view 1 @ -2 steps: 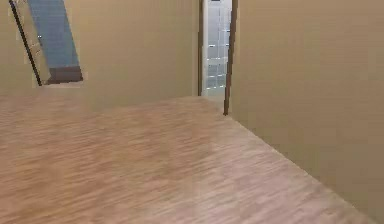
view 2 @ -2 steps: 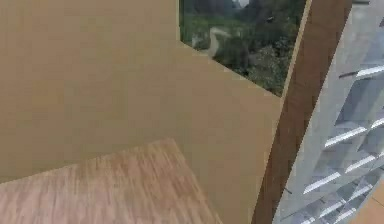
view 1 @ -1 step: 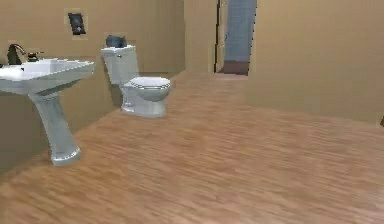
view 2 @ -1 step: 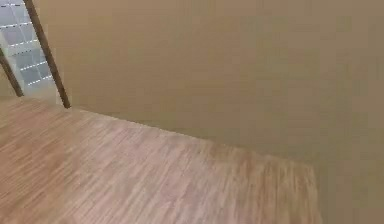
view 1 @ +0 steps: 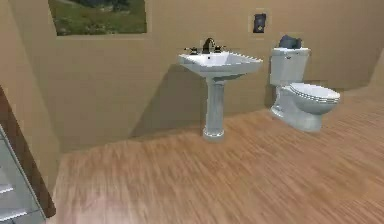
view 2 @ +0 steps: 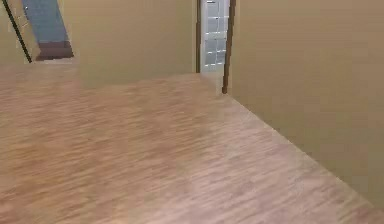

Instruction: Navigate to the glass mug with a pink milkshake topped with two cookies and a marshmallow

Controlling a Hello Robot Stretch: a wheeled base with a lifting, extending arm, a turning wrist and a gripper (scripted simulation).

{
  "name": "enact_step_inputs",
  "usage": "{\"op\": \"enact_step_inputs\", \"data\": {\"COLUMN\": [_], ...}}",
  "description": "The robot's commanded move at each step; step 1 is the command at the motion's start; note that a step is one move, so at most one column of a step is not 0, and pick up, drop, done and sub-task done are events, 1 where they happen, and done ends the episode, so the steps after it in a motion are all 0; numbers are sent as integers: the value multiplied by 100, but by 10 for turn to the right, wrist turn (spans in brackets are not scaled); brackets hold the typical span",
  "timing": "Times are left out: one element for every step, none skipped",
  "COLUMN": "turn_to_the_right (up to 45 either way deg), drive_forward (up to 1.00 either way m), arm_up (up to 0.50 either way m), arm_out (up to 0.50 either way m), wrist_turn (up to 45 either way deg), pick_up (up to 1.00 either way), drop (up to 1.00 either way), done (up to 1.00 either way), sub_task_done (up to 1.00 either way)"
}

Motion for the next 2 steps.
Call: {"op": "enact_step_inputs", "data": {"turn_to_the_right": [-450, -390], "drive_forward": [0, 0], "arm_up": [0, 0], "arm_out": [0, 0], "wrist_turn": [0, 0], "pick_up": [0, 0], "drop": [0, 0], "done": [0, 0], "sub_task_done": [0, 0]}}
